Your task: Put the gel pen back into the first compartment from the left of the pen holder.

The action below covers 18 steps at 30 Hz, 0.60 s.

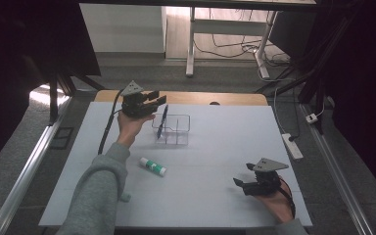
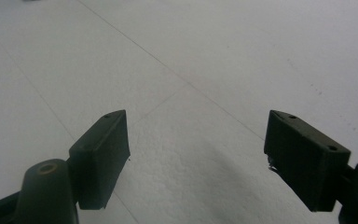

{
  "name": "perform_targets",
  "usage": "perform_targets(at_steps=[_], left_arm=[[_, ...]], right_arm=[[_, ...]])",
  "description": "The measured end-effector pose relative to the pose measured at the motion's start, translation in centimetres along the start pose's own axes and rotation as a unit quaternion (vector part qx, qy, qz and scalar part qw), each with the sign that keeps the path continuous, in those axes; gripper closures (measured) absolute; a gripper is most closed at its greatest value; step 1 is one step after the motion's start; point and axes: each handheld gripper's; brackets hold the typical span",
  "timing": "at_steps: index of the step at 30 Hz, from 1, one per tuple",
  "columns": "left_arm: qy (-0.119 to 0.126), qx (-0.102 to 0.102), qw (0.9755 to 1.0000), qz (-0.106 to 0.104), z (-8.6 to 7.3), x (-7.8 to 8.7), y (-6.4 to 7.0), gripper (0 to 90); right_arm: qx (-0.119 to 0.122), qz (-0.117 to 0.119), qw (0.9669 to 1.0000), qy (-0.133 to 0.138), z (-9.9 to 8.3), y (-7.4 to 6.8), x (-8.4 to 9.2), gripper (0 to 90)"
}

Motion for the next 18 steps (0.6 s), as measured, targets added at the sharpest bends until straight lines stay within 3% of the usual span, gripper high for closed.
perform_targets(at_steps=[11, 18], left_arm=[[-0.024, -0.003, 0.9997, -0.003, -0.4, 1.0, -0.3, 47.5], [-0.033, -0.025, 0.9989, -0.019, -1.0, 2.0, 0.6, 48.1]], right_arm=[[0.0, -0.001, 1.0, -0.002, 0.0, 0.0, 0.0, 21.8], [-0.001, 0.0, 1.0, 0.001, -0.1, 0.0, 0.0, 21.8]])
Point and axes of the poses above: each handheld gripper's, and its own axes: x roughly backward along the jaws, z roughly out of its top, y roughly to its right, and after that the axes turned 3 degrees about y, right-handed
